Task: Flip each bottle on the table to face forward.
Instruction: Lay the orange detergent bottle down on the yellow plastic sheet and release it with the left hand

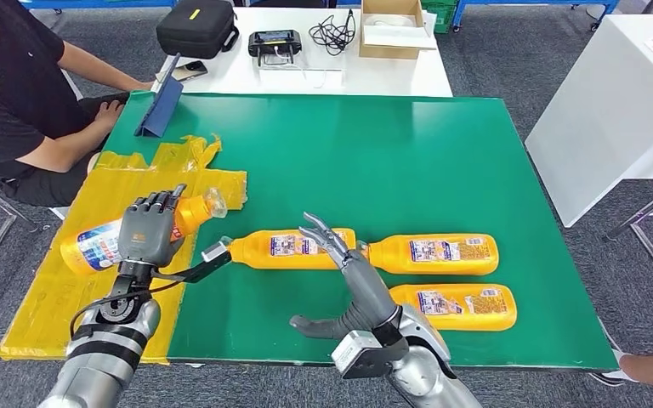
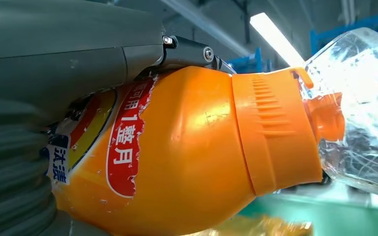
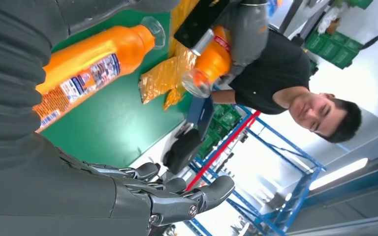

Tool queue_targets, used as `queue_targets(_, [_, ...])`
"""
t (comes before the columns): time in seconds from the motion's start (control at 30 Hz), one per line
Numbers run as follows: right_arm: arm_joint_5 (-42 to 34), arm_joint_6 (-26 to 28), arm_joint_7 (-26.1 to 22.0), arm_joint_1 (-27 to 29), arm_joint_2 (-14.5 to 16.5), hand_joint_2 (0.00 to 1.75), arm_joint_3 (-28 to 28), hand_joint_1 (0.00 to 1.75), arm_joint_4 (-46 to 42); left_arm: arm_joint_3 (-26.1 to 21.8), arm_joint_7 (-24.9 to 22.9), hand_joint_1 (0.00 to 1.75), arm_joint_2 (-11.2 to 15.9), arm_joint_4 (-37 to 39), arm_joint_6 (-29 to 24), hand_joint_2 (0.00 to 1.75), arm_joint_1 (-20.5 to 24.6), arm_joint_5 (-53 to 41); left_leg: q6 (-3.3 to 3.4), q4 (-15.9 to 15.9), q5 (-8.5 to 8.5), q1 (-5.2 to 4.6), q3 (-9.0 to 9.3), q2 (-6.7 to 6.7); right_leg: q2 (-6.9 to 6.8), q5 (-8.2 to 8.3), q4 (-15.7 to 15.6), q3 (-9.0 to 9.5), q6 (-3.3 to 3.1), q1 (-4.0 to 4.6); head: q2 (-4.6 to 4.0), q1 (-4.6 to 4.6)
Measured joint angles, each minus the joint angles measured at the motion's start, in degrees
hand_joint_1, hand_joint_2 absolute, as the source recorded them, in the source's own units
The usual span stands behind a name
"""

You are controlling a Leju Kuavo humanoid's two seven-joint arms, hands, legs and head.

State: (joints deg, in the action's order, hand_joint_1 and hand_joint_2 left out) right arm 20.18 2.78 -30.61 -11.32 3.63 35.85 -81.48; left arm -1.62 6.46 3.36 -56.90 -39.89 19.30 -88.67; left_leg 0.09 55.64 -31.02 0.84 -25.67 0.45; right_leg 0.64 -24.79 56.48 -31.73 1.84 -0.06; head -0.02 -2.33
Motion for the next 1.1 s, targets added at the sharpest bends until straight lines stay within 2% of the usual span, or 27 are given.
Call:
queue_targets(0.13, [1.54,-0.07,0.39,-1.09,-0.58,1.75,0.13,0.00,-0.03,0.02,2.13,1.75,0.85,6.61,-0.02,1.75,3.38,0.45,0.00,0.00,0.00,-0.01,-0.01,0.01,0.00,0.00,-0.01,-0.02,0.00,-0.01,0.00,-0.01])
queue_targets(0.17, [1.94,-0.10,0.76,-1.41,-0.67,1.75,0.18,0.00,0.03,0.14,3.62,1.68,0.85,8.31,-0.02,1.75,4.12,0.86,0.00,0.01,0.00,-0.02,-0.01,0.00,-0.01,0.00,-0.02,-0.02,0.00,-0.01,0.00,0.00])
queue_targets(0.27, [3.10,-0.20,2.25,-2.66,-0.72,1.75,0.26,0.00,0.89,1.11,7.93,0.38,0.54,13.40,0.10,1.75,5.89,2.04,0.00,0.01,0.00,-0.02,-0.01,-0.01,-0.02,0.00,-0.02,-0.02,0.00,-0.01,0.00,-0.01])
queue_targets(0.3, [3.47,-0.38,2.95,-3.22,-0.72,1.75,0.27,0.00,1.50,1.52,9.20,0.00,0.30,14.89,0.44,1.75,6.29,2.65,0.00,0.01,0.00,-0.02,-0.02,-0.01,-0.02,0.00,-0.01,-0.02,0.00,-0.01,0.00,-0.01])
queue_targets(0.4, [4.47,-1.25,5.39,-5.32,-0.73,1.75,0.32,0.00,4.25,2.46,13.09,0.00,-0.55,17.98,2.27,1.75,7.11,5.66,0.00,0.02,0.00,-0.03,-0.01,0.00,-0.01,0.01,-0.01,-0.01,0.00,-0.02,0.00,0.00])
queue_targets(0.5, [5.26,-1.51,6.53,-7.26,-0.69,1.75,0.37,0.00,7.03,3.25,15.07,0.00,-1.07,19.61,3.57,1.75,7.42,7.44,0.00,0.03,0.00,-0.03,-0.01,0.00,-0.01,0.01,-0.01,-0.02,0.00,-0.02,0.00,-0.01])
queue_targets(0.63, [9.13,-0.94,9.74,-10.99,-0.23,1.75,0.56,0.00,11.88,4.56,19.39,0.00,-1.45,20.73,9.16,0.00,7.97,12.60,0.00,0.03,0.00,-0.01,-0.03,0.00,-0.01,0.01,0.02,-0.02,0.00,-0.03,0.00,-0.01])
queue_targets(0.77, [11.60,-0.98,12.65,-17.61,1.93,1.75,0.72,0.00,20.18,6.62,23.60,0.00,-1.57,21.11,15.65,0.00,8.76,19.48,-0.01,0.04,0.04,-0.01,0.00,-0.03,-0.03,0.01,0.09,-0.03,0.00,-0.02,0.00,-0.01])
queue_targets(0.97, [12.26,-2.01,14.33,-23.31,4.21,1.75,0.90,0.00,28.43,8.32,25.83,0.00,-1.59,21.17,18.83,0.00,9.17,23.03,-0.03,0.05,0.10,-0.01,-0.03,-0.08,-0.10,0.01,0.13,-0.03,0.00,-0.02,0.00,0.00])
queue_targets(1.1, [13.02,-3.74,16.48,-26.91,5.94,1.75,1.08,0.00,35.25,8.77,28.57,0.00,-1.57,21.17,23.22,0.00,9.97,29.88,-0.03,0.05,0.10,-0.01,-0.05,-0.10,-0.11,0.01,0.14,-0.04,0.00,-0.02,0.00,-0.01])
